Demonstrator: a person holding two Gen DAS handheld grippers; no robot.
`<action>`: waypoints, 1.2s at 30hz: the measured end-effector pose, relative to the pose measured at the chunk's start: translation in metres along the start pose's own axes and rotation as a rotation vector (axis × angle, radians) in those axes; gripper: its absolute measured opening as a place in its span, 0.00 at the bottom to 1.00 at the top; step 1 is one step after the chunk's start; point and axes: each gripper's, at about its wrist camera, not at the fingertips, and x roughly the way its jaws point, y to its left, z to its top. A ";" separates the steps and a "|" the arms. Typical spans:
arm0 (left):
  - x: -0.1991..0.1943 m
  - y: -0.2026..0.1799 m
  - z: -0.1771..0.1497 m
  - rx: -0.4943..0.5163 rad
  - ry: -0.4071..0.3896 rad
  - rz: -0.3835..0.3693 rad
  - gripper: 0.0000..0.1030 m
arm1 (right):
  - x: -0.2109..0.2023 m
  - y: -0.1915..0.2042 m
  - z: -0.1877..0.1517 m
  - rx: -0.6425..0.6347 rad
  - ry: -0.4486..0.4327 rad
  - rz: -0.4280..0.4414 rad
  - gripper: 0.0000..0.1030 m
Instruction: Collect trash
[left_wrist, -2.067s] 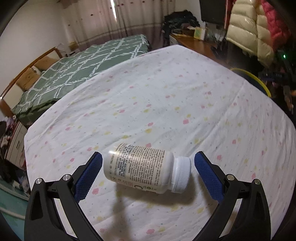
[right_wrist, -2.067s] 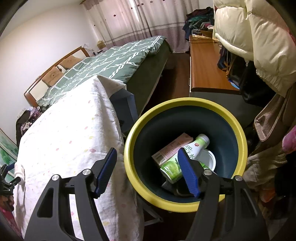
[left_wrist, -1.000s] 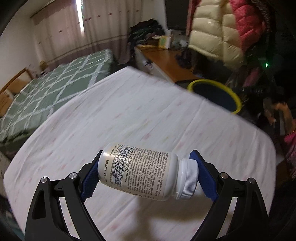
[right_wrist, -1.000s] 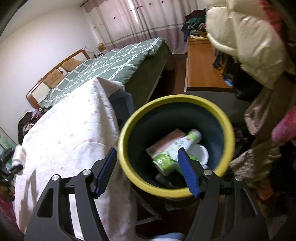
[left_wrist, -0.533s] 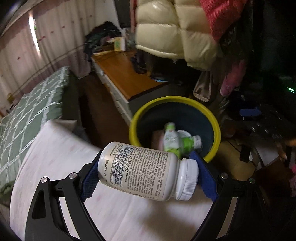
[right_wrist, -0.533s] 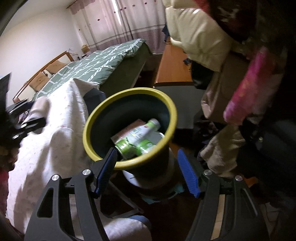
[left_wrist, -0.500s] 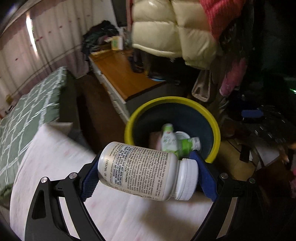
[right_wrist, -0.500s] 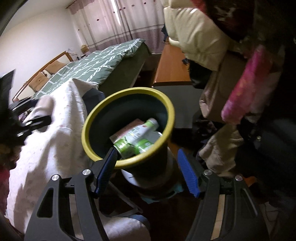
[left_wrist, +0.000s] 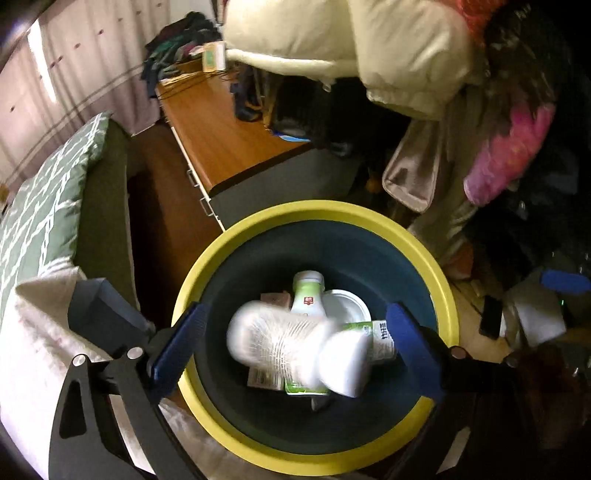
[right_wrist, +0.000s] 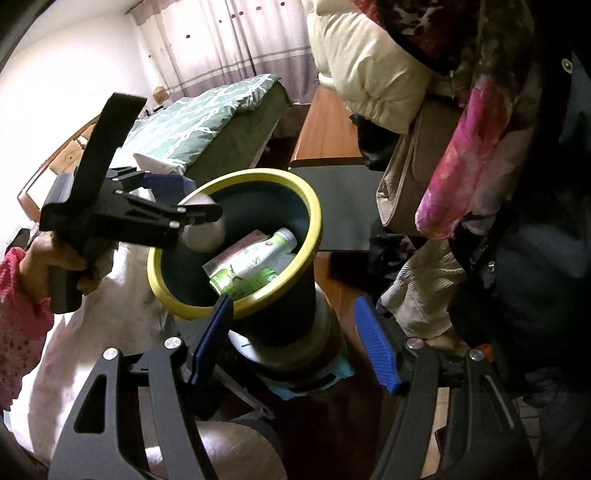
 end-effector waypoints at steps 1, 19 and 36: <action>-0.005 0.000 -0.003 -0.018 -0.010 0.003 0.94 | 0.000 0.003 0.000 -0.008 0.000 0.000 0.63; -0.228 0.036 -0.166 -0.436 -0.242 0.366 0.95 | -0.029 0.061 -0.019 -0.150 -0.035 0.087 0.66; -0.422 0.000 -0.393 -0.843 -0.357 0.763 0.95 | -0.114 0.147 -0.033 -0.314 -0.206 0.132 0.76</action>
